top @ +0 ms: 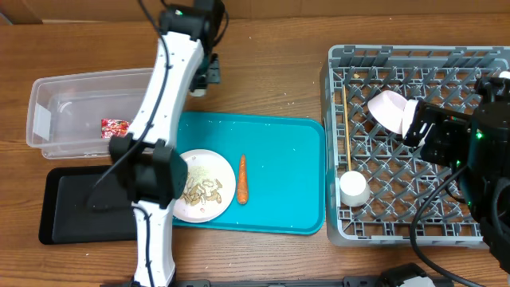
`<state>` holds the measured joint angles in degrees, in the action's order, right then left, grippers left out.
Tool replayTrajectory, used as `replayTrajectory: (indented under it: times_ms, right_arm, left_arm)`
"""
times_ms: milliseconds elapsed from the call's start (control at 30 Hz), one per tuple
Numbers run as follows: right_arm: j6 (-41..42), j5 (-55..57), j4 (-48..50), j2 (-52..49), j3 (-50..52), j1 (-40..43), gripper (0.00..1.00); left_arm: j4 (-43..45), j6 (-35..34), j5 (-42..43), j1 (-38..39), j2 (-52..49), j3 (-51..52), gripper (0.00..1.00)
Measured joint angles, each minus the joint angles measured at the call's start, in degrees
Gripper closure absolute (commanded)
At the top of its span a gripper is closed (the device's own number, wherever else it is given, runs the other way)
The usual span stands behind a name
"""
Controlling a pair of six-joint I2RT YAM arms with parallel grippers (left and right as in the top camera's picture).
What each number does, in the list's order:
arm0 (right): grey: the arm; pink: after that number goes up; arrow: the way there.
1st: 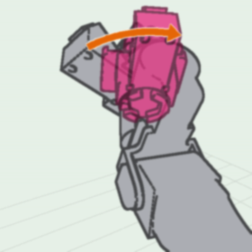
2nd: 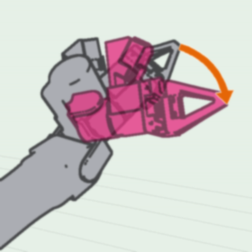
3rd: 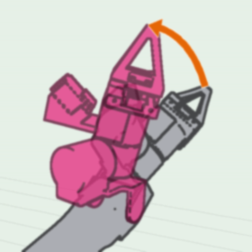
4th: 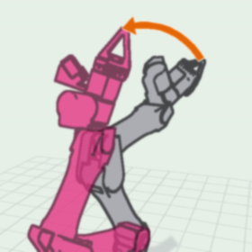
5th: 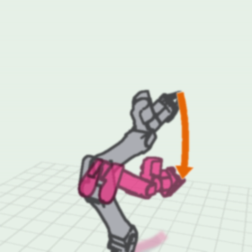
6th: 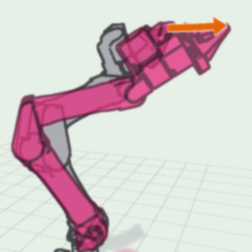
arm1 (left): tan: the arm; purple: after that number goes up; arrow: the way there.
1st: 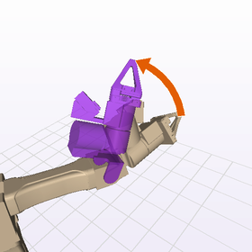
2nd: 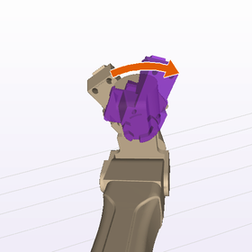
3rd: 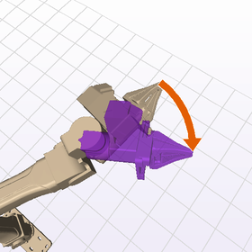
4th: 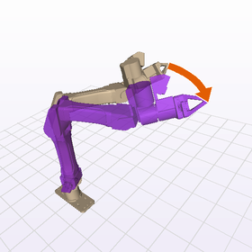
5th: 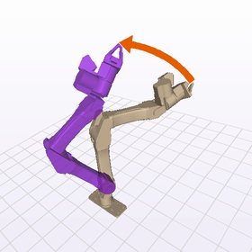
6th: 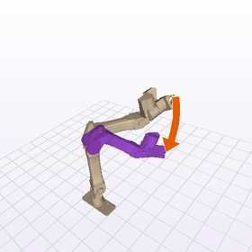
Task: Sort waste into correct bins and load items into the dishwasher
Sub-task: 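Reach left gripper to the tray and grasp the carrot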
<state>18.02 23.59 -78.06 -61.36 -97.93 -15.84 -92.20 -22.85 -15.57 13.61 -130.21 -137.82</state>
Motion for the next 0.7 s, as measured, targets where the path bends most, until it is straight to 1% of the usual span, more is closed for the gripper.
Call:
replayTrajectory:
  times_ms: [100,233,267,333,367,400,433,467,533,700]
  right_arm:
    - [0.0,0.0,0.0,0.0,0.0,0.0,0.00]
    - [0.0,0.0,0.0,0.0,0.0,0.0,0.00]
    - [0.0,0.0,0.0,0.0,0.0,0.0,0.00]
    - [0.0,0.0,0.0,0.0,0.0,0.0,0.00]
    - [0.0,0.0,0.0,0.0,0.0,0.0,0.00]
    - [0.0,0.0,0.0,0.0,0.0,0.0,0.00]
    - [0.0,0.0,0.0,0.0,0.0,0.0,0.00]
    - [0.0,0.0,0.0,0.0,0.0,0.0,0.00]
    - [0.0,0.0,0.0,0.0,0.0,0.0,0.00]
    - [0.0,0.0,0.0,0.0,0.0,0.0,0.00]
  left_arm:
    - [-4.3,-3.9,-2.5,-1.9,3.7,-1.0,0.96]
    - [-4.3,-7.1,-2.7,-7.3,5.1,1.0,0.96]
    - [-4.4,-7.7,-2.6,-8.4,5.0,2.3,0.94]
    - [-4.2,-9.0,-2.6,-11.0,4.6,5.6,0.87]
    - [-4.3,-9.5,-2.6,-11.9,4.3,6.8,0.79]
    - [-4.3,-9.9,-2.6,-12.5,3.9,7.3,0.66]
    - [-4.4,-10.1,-2.4,-12.9,3.6,7.6,0.57]
    - [-4.4,-9.7,-1.9,-13.0,3.5,7.8,0.50]
    - [-4.4,-8.6,0.4,-12.9,3.7,7.8,0.47]
    - [-4.1,-7.0,5.6,-9.8,5.7,7.8,0.45]
